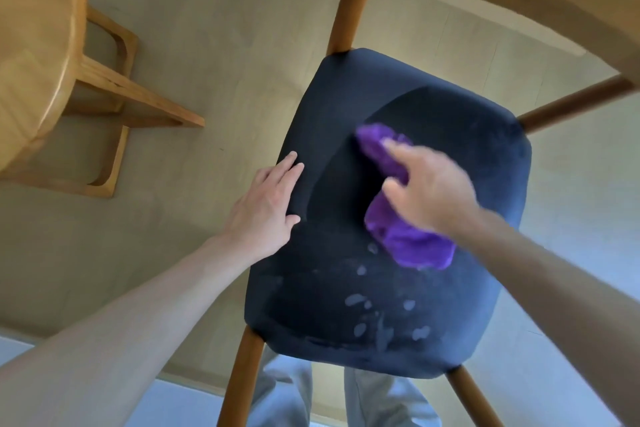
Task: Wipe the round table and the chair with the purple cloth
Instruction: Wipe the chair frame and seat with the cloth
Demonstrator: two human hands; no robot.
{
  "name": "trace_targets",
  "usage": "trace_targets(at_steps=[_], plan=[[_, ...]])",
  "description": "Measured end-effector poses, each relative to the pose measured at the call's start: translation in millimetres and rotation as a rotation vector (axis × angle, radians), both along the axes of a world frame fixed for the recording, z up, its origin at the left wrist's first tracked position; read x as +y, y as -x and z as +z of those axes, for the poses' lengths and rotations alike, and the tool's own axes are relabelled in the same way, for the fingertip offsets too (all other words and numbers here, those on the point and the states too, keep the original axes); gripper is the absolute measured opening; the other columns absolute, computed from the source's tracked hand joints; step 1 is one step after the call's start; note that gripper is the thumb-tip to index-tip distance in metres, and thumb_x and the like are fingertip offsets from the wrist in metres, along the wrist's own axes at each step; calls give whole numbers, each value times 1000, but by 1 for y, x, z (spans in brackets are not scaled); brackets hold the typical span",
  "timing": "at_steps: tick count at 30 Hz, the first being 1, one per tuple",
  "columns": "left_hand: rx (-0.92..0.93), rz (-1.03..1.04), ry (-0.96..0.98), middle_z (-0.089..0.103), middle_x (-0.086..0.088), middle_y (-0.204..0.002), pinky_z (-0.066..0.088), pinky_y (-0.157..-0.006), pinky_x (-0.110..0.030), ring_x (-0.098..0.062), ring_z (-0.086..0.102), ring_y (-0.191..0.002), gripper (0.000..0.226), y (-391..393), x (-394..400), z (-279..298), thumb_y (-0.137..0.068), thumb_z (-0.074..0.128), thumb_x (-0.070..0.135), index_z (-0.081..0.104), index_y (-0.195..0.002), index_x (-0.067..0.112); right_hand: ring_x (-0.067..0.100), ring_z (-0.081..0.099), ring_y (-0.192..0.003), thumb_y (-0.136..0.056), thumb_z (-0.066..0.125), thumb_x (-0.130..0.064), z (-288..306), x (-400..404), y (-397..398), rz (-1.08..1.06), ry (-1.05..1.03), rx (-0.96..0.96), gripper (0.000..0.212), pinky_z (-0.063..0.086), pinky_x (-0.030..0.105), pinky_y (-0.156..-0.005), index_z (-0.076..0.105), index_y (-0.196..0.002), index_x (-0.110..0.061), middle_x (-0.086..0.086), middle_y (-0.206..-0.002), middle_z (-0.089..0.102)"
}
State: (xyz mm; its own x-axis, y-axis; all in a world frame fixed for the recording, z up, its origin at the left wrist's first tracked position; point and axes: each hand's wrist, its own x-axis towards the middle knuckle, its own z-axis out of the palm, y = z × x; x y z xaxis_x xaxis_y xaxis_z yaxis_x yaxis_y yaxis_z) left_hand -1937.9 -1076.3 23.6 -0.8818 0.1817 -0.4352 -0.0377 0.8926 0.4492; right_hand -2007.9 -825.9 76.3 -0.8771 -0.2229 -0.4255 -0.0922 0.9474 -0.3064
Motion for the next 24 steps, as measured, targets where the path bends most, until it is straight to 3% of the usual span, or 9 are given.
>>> trace_targets(at_steps=[3, 8, 11, 14, 16, 18, 21, 24], plan=[[-8, 19, -27, 9, 17, -168, 46, -103, -35, -13, 20, -147, 85, 0, -3, 1, -90, 75, 24, 25, -159, 20, 32, 62, -96, -89, 53, -31, -8, -3, 32, -128, -15, 35, 35, 43, 35, -68, 57, -123, -31, 1, -102, 62], [-104, 9, -51, 1, 8, -169, 33, -116, -38, -15, 5, -154, 110, -14, -14, 4, -77, 87, 35, 18, -161, 22, 37, 62, -110, -91, 51, -36, -33, -67, -32, 27, -85, -58, 62, 45, 38, -76, 38, -150, -26, 6, -128, 59], [-159, 81, 38, -1, -1, -169, 15, -123, -41, -23, 0, -155, 125, -44, -28, -2, -69, 90, 45, 9, -161, 21, 35, 63, -108, -95, 47, -39, -32, -92, -97, 262, -55, -146, 65, 44, 37, -73, 28, -156, -26, 5, -133, 54], [-239, 265, 48, 8, -2, -168, 19, -122, -43, -27, 10, -154, 121, -86, -36, -9, -71, 87, 49, 10, -160, 23, 31, 61, -106, -99, 43, -41, -22, -89, -134, 560, -29, -274, 60, 40, 35, -69, 28, -156, -30, 3, -129, 52], [-258, 371, -9, 19, -5, -164, 25, -121, -42, -25, 18, -151, 110, -107, -33, -11, -77, 84, 45, 16, -159, 19, 29, 61, -110, -99, 42, -41, -19, -83, -122, 637, -35, -312, 59, 37, 33, -70, 29, -156, -33, 1, -128, 54], [-222, 400, -65, 26, -7, -160, 28, -121, -41, -25, 25, -148, 101, -115, -29, -10, -81, 83, 38, 21, -158, 17, 27, 60, -116, -97, 44, -41, -17, -75, -93, 591, -36, -270, 60, 38, 32, -72, 30, -156, -39, -3, -130, 54], [-130, 323, -109, 26, -5, -160, 30, -121, -43, -25, 26, -147, 101, -104, -22, -8, -79, 84, 28, 21, -157, 17, 30, 59, -120, -93, 51, -36, -16, -60, -38, 302, -24, -68, 63, 48, 36, -83, 37, -153, -42, 0, -132, 58], [-97, 312, -117, 25, -2, -159, 32, -120, -39, -21, 25, -146, 100, -84, -13, -5, -80, 83, 32, 21, -157, 18, 33, 59, -109, -93, 51, -32, -24, -59, 10, 36, -48, 28, 55, 43, 36, -75, 46, -148, -35, 5, -121, 61]])
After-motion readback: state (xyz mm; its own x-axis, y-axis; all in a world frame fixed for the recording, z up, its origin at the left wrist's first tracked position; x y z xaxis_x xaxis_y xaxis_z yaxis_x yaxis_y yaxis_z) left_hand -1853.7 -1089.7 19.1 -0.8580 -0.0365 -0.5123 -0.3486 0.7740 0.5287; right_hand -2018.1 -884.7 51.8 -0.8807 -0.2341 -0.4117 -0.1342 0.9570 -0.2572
